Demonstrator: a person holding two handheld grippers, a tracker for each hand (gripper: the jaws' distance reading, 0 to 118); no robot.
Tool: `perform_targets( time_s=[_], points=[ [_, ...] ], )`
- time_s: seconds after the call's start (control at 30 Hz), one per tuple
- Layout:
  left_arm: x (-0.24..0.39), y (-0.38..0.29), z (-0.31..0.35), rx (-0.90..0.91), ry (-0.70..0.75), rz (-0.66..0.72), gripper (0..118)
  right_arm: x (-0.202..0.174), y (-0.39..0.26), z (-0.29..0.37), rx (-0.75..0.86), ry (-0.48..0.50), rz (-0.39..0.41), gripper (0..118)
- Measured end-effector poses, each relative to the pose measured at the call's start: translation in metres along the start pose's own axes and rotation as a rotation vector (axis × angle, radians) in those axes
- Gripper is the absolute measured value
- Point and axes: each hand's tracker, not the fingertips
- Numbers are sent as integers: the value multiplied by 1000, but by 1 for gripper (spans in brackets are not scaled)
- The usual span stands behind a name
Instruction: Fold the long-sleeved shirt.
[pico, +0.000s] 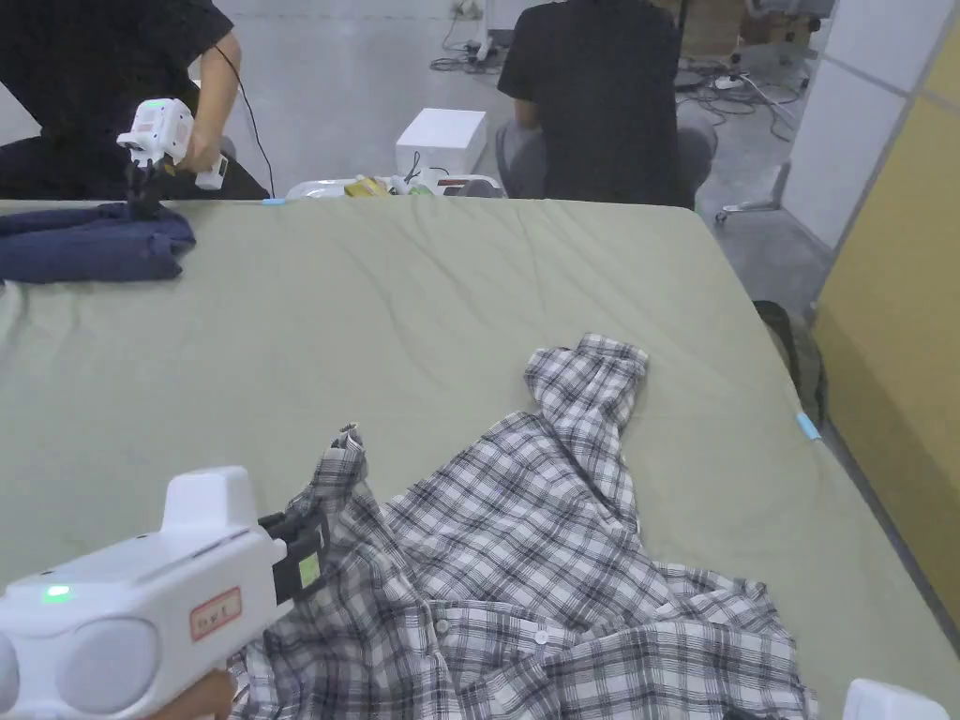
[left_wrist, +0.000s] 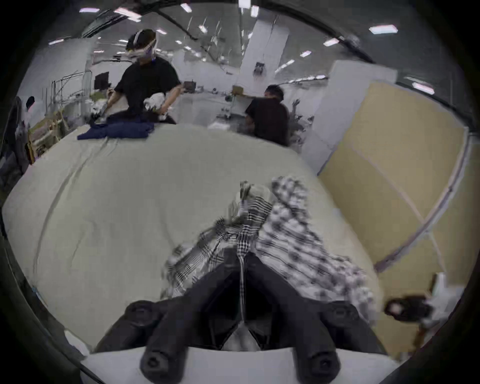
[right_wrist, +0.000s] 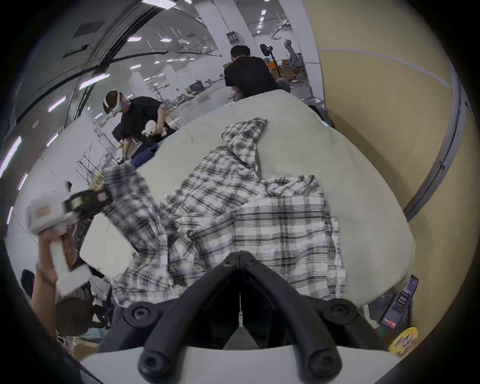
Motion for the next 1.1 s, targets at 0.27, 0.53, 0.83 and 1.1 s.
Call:
perform_targets(
  time_s=[0.27,0.53,0.83,1.1],
  points=[
    [26,-135,29,-366,-32,-41,0,-31,-5,-10,-7,90,5,0],
    [28,-109,64,-301,-108,-32,105,-40,-2,-5,-15,107,47,0],
    [64,-40,42,-175,-63,-165,0,-51,3,-8,13,107,57,0],
    [24,12,-45,-224,9,-101,15,-35,-2,-11,-10,84,56,0]
  ],
)
